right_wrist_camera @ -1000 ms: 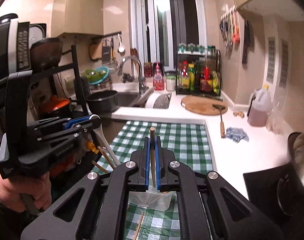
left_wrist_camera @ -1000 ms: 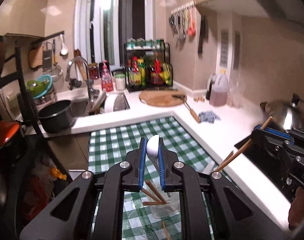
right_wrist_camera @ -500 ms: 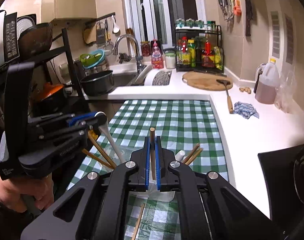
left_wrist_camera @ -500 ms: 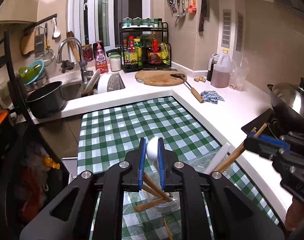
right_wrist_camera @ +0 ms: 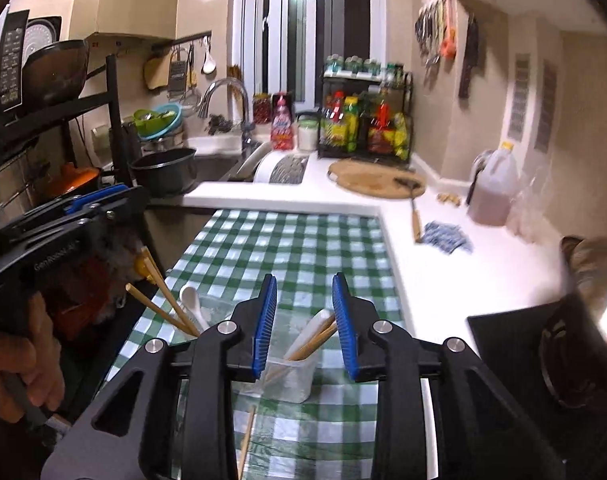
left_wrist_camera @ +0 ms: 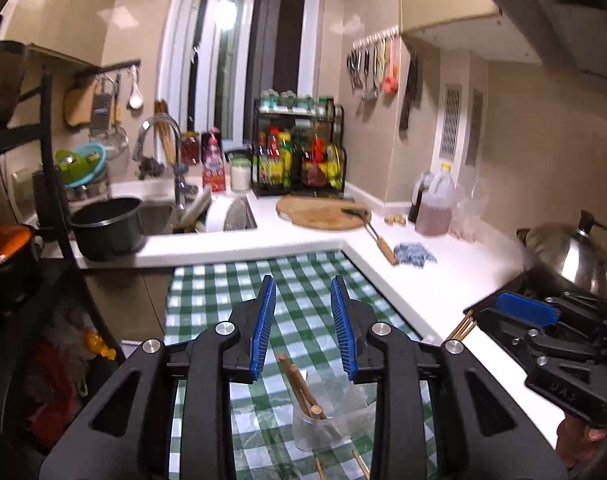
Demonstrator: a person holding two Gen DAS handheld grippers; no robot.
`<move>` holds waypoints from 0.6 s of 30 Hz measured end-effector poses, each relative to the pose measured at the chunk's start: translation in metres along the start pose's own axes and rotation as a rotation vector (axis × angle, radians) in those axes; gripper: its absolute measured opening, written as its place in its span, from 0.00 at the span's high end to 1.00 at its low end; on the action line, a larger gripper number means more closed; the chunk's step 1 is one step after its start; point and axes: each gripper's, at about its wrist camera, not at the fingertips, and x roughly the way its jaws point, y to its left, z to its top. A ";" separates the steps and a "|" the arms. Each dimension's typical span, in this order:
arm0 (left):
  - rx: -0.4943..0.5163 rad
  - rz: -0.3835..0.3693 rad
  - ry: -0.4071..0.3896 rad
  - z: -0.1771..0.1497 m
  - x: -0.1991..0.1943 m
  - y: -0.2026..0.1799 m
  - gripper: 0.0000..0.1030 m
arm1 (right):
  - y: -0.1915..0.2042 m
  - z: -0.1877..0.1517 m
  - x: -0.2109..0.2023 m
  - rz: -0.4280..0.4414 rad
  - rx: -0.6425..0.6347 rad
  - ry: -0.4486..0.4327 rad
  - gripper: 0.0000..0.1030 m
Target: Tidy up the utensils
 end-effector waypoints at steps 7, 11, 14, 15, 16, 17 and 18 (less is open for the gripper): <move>0.009 0.029 -0.062 -0.006 -0.038 -0.001 0.72 | 0.005 -0.009 -0.061 -0.062 -0.031 -0.149 0.71; 0.012 0.050 -0.062 -0.027 -0.061 0.001 0.72 | 0.009 -0.032 -0.089 -0.070 -0.024 -0.195 0.71; -0.002 0.058 -0.041 -0.048 -0.074 0.002 0.72 | 0.010 -0.054 -0.102 -0.059 0.020 -0.193 0.71; -0.002 0.063 -0.034 -0.056 -0.078 0.001 0.72 | 0.012 -0.062 -0.105 -0.054 0.035 -0.191 0.71; -0.001 0.067 -0.028 -0.063 -0.081 0.001 0.72 | 0.014 -0.070 -0.108 -0.056 0.040 -0.189 0.71; 0.000 0.072 -0.018 -0.072 -0.085 0.000 0.72 | 0.017 -0.079 -0.110 -0.065 0.042 -0.189 0.71; -0.003 0.076 -0.007 -0.082 -0.089 0.000 0.72 | 0.019 -0.088 -0.111 -0.071 0.049 -0.185 0.71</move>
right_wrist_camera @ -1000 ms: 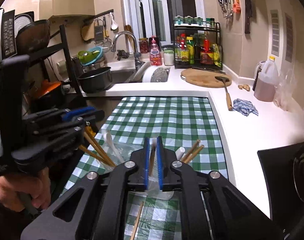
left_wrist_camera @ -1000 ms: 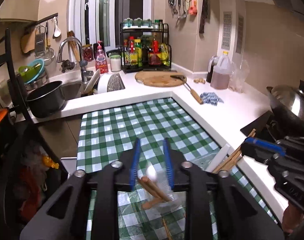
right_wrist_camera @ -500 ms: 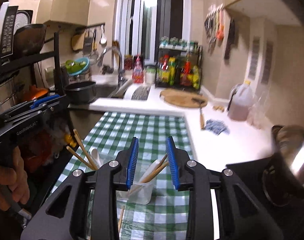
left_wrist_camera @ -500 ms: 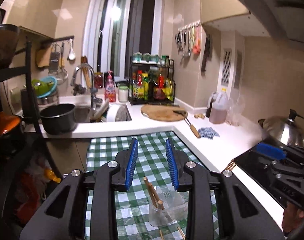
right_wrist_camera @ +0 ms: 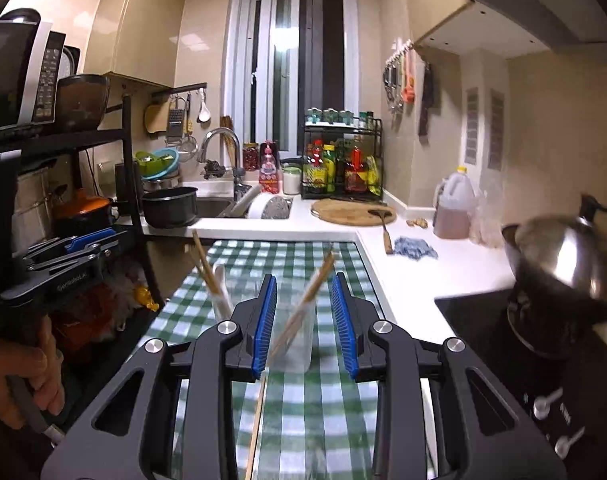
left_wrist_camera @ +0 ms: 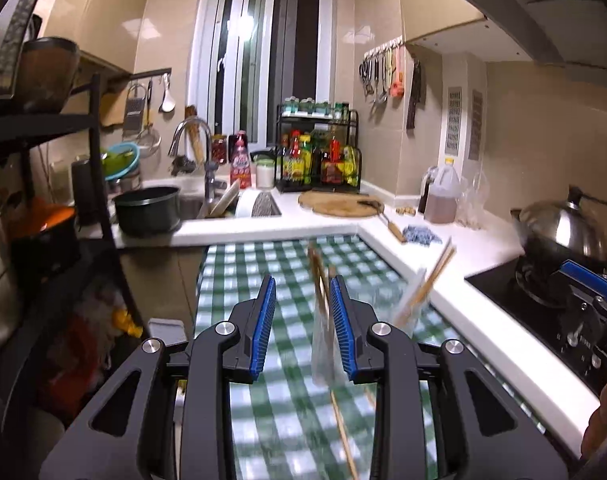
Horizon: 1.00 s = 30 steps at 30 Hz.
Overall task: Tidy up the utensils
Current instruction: 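Lower both open tools toward the two wooden chopsticks on the cloth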
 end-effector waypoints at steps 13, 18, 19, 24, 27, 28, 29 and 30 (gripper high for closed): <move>-0.062 0.005 0.147 -0.104 -0.036 -0.002 0.82 | 0.021 -0.112 -0.003 0.088 0.068 0.190 0.97; -0.159 0.008 0.225 -0.141 -0.042 0.005 0.89 | 0.029 -0.150 0.000 0.112 0.059 0.255 0.97; -0.165 0.011 0.232 -0.144 -0.042 0.005 0.89 | 0.029 -0.157 0.002 0.112 0.061 0.268 0.97; -0.197 0.015 0.267 -0.157 -0.034 0.012 0.89 | 0.028 -0.183 0.018 0.131 0.094 0.343 0.94; -0.244 -0.009 0.321 -0.167 -0.026 0.014 0.89 | 0.030 -0.193 0.029 0.144 0.091 0.383 0.94; -0.257 -0.019 0.336 -0.170 -0.024 0.014 0.89 | 0.031 -0.197 0.032 0.153 0.096 0.399 0.94; -0.265 -0.032 0.353 -0.173 -0.021 0.012 0.89 | 0.032 -0.200 0.034 0.155 0.097 0.410 0.94; -0.264 -0.047 0.371 -0.176 -0.018 0.010 0.89 | 0.033 -0.203 0.037 0.157 0.096 0.422 0.94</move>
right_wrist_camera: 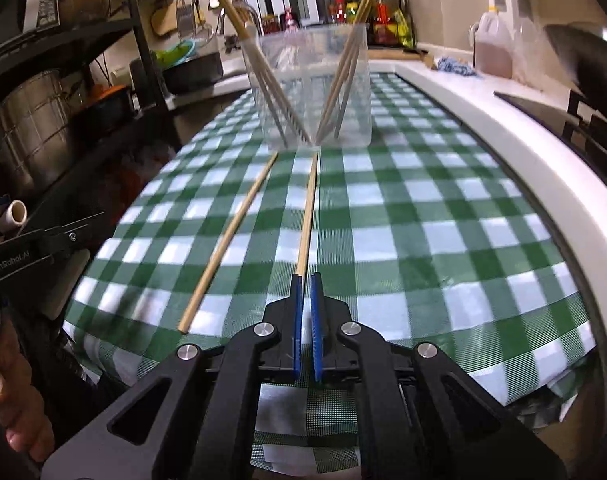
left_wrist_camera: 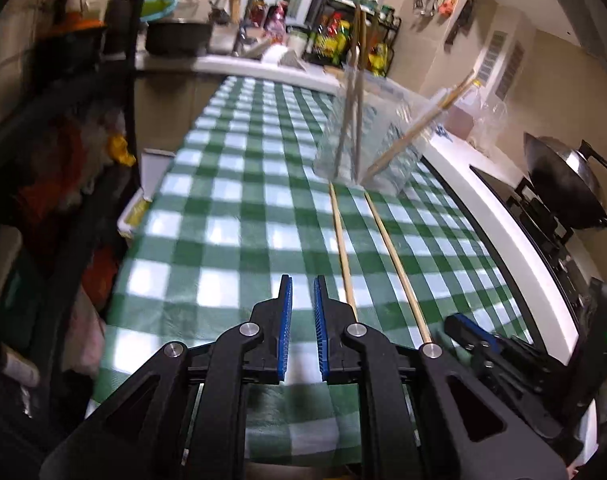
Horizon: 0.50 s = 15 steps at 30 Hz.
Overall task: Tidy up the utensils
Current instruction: 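Lower both open tools toward the two wooden chopsticks on the cloth, then close the right tool on one wooden chopstick while the left tool grasps the other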
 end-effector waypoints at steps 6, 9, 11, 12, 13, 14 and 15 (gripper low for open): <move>0.037 -0.024 0.059 -0.016 0.017 -0.015 0.89 | 0.008 -0.006 0.007 0.018 -0.033 0.035 0.85; 0.056 -0.026 0.072 -0.021 0.022 -0.022 0.89 | 0.008 -0.009 0.012 0.004 -0.037 0.060 0.82; 0.063 -0.018 0.070 -0.021 0.023 -0.024 0.89 | 0.008 -0.010 0.012 -0.004 -0.049 0.059 0.82; 0.069 -0.014 0.073 -0.022 0.024 -0.025 0.88 | 0.010 -0.010 0.011 -0.013 -0.059 0.059 0.84; 0.075 -0.009 0.075 -0.023 0.025 -0.027 0.88 | 0.010 -0.011 0.011 -0.023 -0.064 0.058 0.85; 0.079 -0.004 0.075 -0.023 0.027 -0.027 0.88 | 0.009 -0.011 0.011 -0.027 -0.065 0.058 0.89; 0.084 0.003 0.074 -0.024 0.028 -0.029 0.86 | 0.008 -0.012 0.011 -0.034 -0.066 0.058 0.94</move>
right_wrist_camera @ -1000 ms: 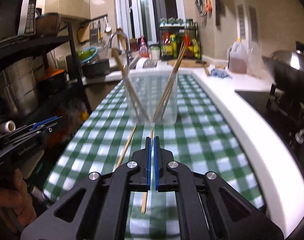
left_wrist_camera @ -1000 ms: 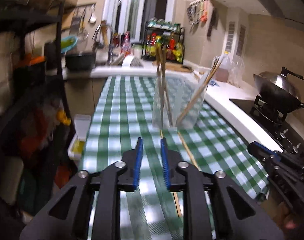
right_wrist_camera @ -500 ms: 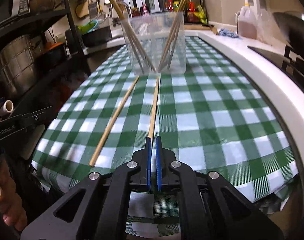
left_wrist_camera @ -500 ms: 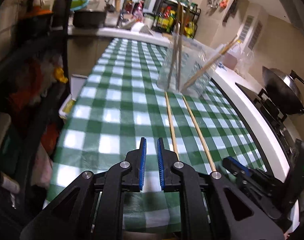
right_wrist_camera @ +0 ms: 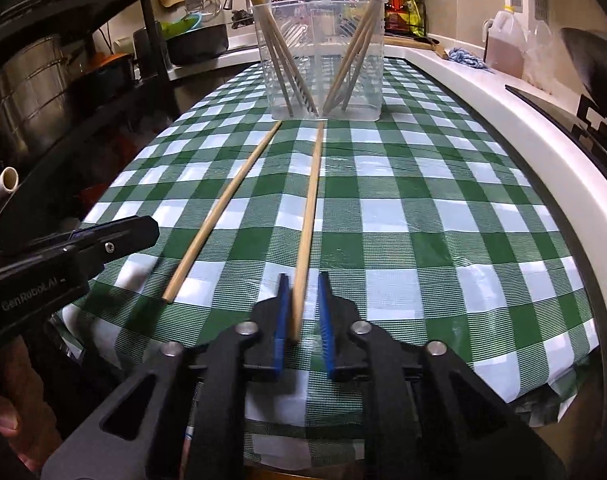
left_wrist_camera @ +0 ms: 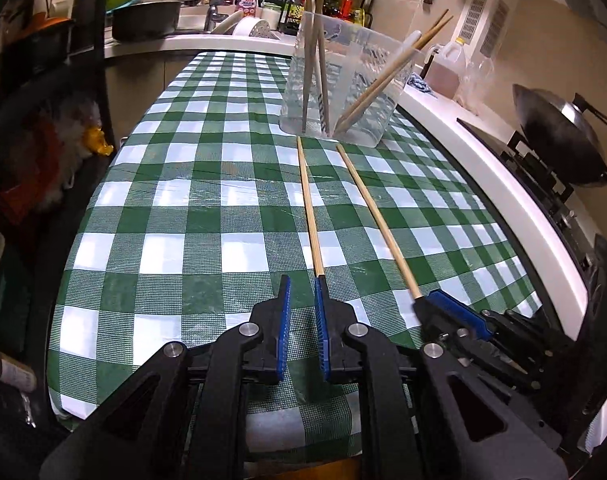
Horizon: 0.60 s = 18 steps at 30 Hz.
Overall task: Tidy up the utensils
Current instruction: 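Close the right tool on one wooden chopstick while the left tool grasps the other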
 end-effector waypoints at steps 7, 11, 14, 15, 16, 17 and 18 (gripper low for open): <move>0.056 0.029 0.019 -0.004 0.010 -0.012 0.62 | -0.018 -0.001 -0.009 -0.051 0.012 -0.026 0.94; 0.108 0.069 0.038 -0.011 0.018 -0.023 0.62 | -0.029 -0.003 -0.012 -0.073 0.033 -0.032 0.94; 0.148 0.095 0.030 -0.013 0.018 -0.028 0.62 | -0.033 -0.003 -0.011 -0.079 0.041 -0.031 0.94; 0.152 0.100 0.029 -0.013 0.018 -0.029 0.62 | -0.035 -0.003 -0.011 -0.079 0.044 -0.029 0.94; 0.154 0.101 0.028 -0.013 0.018 -0.029 0.62 | -0.035 -0.003 -0.011 -0.080 0.046 -0.028 0.94; 0.160 0.107 0.028 -0.013 0.018 -0.029 0.63 | -0.036 -0.004 -0.010 -0.080 0.047 -0.026 0.94; 0.165 0.121 0.026 -0.013 0.017 -0.029 0.73 | -0.036 -0.004 -0.010 -0.078 0.047 -0.024 0.94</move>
